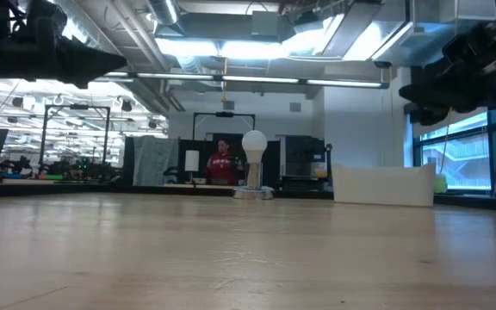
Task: Pick & Place Markers
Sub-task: Return to Home Position
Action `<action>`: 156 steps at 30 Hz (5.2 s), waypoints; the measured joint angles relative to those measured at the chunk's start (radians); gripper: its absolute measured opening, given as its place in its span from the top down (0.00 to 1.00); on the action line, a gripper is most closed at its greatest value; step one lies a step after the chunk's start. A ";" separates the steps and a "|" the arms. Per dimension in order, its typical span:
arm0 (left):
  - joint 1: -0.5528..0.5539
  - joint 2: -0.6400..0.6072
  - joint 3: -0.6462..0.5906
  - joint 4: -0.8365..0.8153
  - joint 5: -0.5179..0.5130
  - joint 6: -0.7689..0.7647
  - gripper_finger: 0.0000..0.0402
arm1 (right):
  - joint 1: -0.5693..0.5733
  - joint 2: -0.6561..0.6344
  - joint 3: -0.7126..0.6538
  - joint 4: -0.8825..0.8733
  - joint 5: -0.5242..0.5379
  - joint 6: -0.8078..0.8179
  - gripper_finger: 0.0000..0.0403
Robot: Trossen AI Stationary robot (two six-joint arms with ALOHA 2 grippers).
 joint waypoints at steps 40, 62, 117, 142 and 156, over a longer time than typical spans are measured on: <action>0.000 0.045 -0.009 -0.149 0.029 -0.227 0.97 | 0.000 -0.005 0.001 -0.041 0.114 0.026 0.98; 0.000 0.045 -0.009 -0.149 0.028 -0.227 0.97 | 0.000 -0.005 0.001 -0.040 0.113 -0.059 0.98; 0.000 0.045 -0.010 -0.149 0.027 -0.227 0.98 | 0.000 -0.005 0.001 -0.040 0.113 -0.059 0.98; 0.000 0.045 -0.010 -0.149 0.027 -0.227 0.97 | 0.000 -0.005 0.001 -0.040 0.113 -0.059 0.98; 0.000 0.045 -0.010 -0.149 0.027 -0.227 0.98 | 0.000 -0.005 0.001 -0.040 0.113 -0.059 0.98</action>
